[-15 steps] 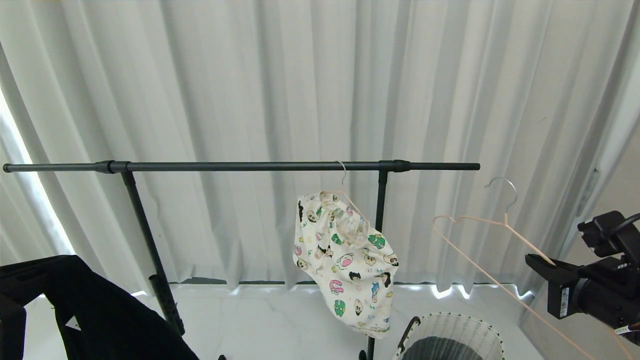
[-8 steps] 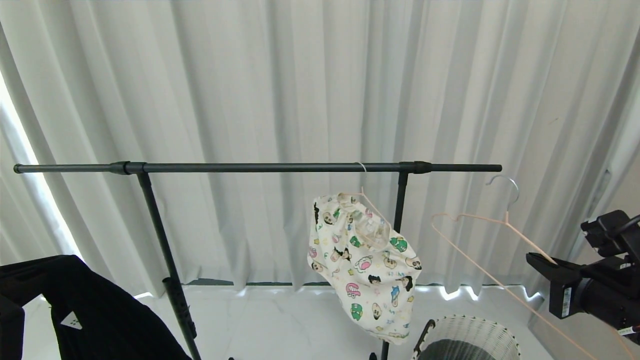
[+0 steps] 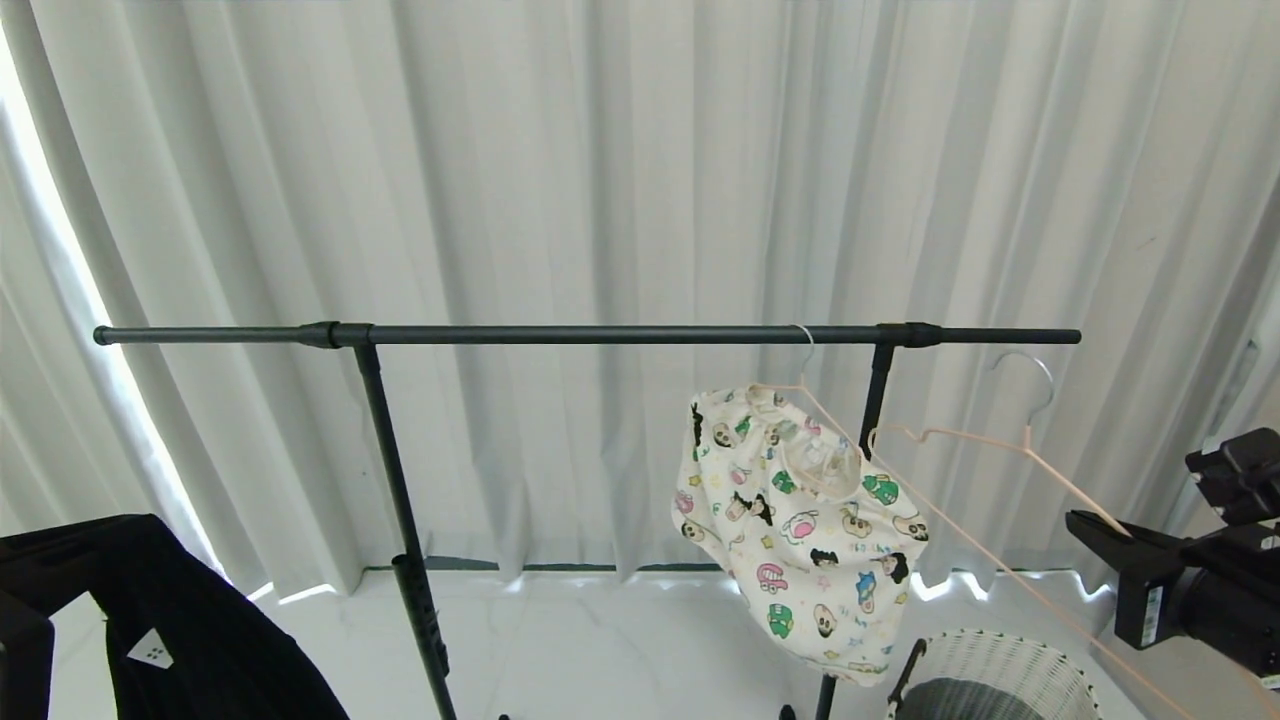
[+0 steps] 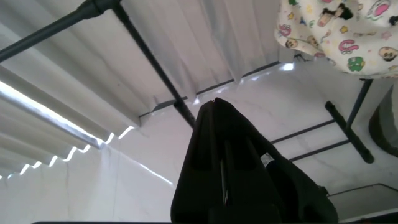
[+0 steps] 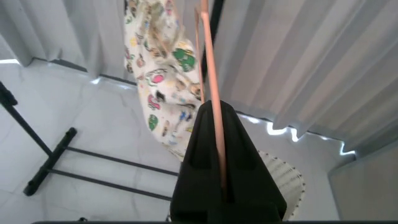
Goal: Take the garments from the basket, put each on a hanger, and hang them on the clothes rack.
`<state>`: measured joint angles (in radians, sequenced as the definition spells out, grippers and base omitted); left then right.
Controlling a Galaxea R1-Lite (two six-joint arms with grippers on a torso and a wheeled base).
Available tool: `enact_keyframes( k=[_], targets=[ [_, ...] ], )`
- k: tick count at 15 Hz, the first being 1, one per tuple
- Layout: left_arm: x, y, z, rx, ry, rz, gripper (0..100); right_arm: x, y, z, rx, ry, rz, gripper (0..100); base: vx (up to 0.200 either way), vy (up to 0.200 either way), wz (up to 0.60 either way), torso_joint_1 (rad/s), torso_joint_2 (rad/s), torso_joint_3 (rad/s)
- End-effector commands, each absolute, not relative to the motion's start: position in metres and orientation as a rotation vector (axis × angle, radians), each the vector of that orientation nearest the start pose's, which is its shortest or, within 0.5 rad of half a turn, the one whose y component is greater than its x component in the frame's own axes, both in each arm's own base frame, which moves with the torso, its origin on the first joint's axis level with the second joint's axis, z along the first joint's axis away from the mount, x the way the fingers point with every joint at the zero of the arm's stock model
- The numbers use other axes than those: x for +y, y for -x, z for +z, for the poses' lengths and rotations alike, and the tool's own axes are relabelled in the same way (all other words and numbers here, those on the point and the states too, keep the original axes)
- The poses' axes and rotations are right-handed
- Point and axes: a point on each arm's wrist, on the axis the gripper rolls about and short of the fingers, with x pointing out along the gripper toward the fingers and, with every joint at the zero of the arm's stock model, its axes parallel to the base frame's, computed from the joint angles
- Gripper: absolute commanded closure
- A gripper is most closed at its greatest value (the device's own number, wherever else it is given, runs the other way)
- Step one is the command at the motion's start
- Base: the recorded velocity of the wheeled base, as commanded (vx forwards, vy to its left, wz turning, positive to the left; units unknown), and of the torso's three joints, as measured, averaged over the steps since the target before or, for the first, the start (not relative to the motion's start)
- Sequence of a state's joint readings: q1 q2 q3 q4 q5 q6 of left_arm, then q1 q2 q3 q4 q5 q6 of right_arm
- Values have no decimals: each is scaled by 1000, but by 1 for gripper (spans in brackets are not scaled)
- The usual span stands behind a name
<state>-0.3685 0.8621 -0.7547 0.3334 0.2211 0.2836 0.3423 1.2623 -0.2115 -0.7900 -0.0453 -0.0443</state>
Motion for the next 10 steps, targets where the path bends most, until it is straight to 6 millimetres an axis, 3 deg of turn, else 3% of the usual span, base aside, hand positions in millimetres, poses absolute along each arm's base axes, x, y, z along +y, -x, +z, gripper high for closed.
enact_keyframes(
  k=[1, 6, 10],
  targets=[
    [-24, -76, 239, 405, -409, -207, 100, 52, -149, 148, 234, 91, 300, 100, 0, 0, 0, 0, 0, 0],
    [-24, -76, 239, 405, -409, -207, 100, 53, -145, 155, 192, 83, 333, 100, 0, 0, 0, 0, 0, 0],
    [-32, -79, 237, 412, -425, -285, 100, 71, -144, 167, 151, 56, 574, 100, 0, 0, 0, 0, 0, 0]
  ],
)
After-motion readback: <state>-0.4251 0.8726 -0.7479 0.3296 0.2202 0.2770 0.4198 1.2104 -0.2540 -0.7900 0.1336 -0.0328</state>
